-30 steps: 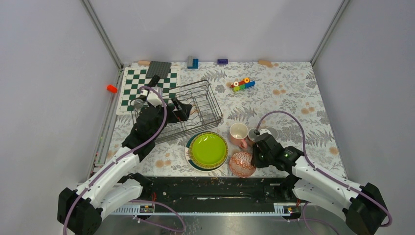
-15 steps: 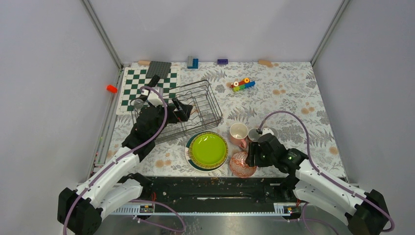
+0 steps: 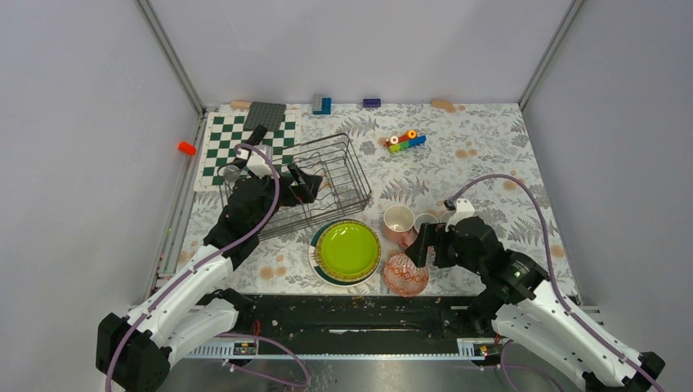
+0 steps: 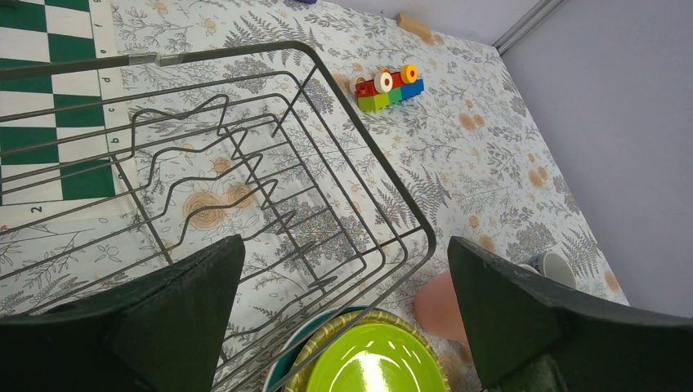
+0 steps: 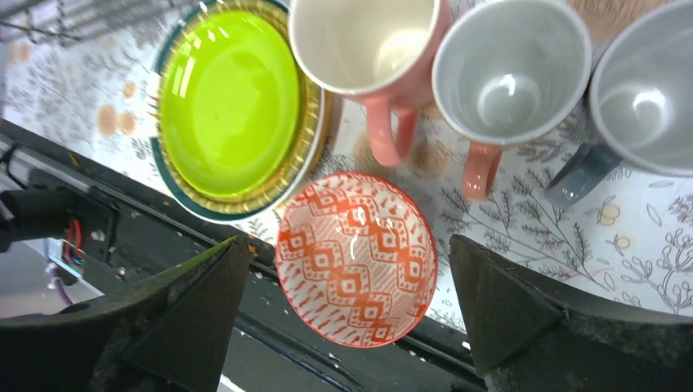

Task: Unload the mixed dishes from the dish rack
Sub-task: Reset both arms

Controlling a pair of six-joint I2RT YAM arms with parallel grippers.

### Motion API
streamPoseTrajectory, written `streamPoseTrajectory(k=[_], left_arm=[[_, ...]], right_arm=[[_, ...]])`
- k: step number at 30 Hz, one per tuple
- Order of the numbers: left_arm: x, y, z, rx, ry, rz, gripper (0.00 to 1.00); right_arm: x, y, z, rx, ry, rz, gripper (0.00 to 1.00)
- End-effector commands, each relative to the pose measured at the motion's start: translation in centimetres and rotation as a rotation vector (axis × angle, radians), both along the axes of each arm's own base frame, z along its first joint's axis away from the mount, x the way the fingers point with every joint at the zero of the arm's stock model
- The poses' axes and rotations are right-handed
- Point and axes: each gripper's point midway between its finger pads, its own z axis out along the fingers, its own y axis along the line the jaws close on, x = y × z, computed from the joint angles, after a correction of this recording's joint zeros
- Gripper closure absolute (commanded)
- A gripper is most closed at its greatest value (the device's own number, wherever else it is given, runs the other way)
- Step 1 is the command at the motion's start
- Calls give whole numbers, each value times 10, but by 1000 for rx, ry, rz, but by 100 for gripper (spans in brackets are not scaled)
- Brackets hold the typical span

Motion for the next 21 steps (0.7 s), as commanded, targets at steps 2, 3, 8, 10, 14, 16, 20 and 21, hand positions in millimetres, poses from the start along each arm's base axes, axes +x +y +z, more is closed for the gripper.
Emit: streamPoseTrajectory(k=[2, 3, 8, 10, 14, 16, 20, 21], left_arm=[[2, -2, 12, -18, -44, -11, 1], [2, -2, 12, -19, -42, -9, 1], [0, 0, 12, -19, -33, -5, 1], [-1, 2, 11, -18, -31, 1, 1], [-1, 7, 8, -19, -24, 27, 1], [-2, 9, 9, -18, -20, 36, 1], [-4, 14, 9, -16, -23, 57, 1], [-4, 15, 9, -17, -24, 65, 1]], right_arm=[[21, -1, 45, 47, -175, -41, 0], [27, -4, 51, 50, -203, -75, 0], [63, -28, 73, 49, -332, -315, 0], [74, -39, 75, 13, -364, -396, 0], [89, -56, 79, -80, -395, -501, 0], [96, -61, 82, -129, -410, -538, 0], [106, -84, 87, -249, -453, -657, 0], [108, -91, 89, -278, -464, -694, 0]])
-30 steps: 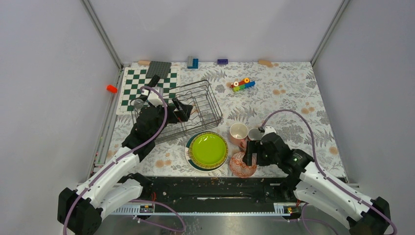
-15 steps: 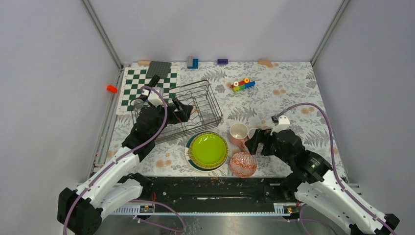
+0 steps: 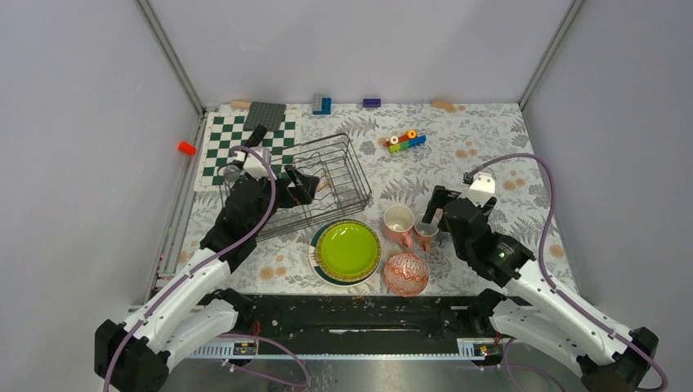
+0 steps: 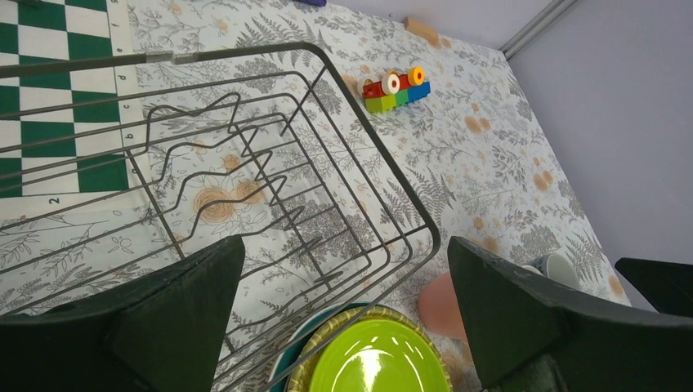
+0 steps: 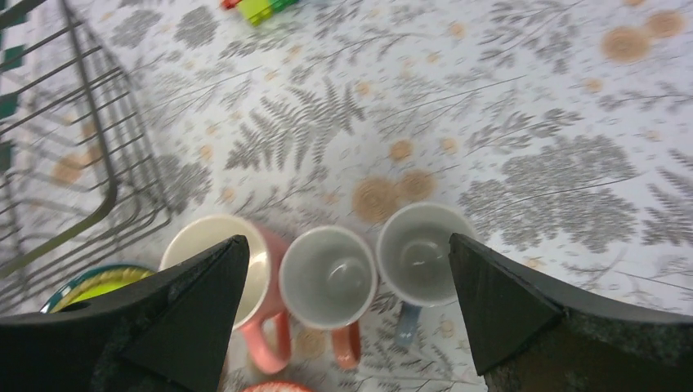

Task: Unload the mixed dishes from the dish rack
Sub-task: Reset both arms

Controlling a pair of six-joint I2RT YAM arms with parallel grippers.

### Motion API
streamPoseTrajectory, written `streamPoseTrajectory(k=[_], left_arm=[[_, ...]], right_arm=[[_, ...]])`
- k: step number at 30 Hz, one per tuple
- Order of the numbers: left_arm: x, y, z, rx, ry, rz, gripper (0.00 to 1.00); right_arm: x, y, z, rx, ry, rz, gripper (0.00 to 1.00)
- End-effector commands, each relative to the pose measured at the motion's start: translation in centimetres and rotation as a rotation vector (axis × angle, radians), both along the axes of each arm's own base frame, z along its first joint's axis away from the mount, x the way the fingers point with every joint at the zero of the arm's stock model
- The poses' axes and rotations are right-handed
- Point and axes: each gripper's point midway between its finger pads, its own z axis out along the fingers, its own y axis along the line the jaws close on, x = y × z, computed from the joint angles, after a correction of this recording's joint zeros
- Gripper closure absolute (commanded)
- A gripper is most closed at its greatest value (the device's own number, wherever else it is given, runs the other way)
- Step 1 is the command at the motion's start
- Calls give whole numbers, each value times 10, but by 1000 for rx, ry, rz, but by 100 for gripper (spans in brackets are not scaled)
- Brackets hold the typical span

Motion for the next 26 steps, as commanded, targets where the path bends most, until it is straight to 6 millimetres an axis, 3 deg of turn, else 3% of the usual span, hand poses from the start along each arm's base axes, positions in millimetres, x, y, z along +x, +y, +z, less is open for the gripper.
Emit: streamPoseTrajectory(k=[1, 11, 26], left_arm=[[0, 11, 9, -25, -35, 57, 1], [2, 26, 4, -4, -21, 133, 1], [4, 27, 1, 14, -10, 142, 1]], right_arm=[[17, -38, 37, -95, -136, -241, 0], [22, -73, 27, -146, -100, -345, 0], [18, -78, 23, -90, -130, -345, 0]])
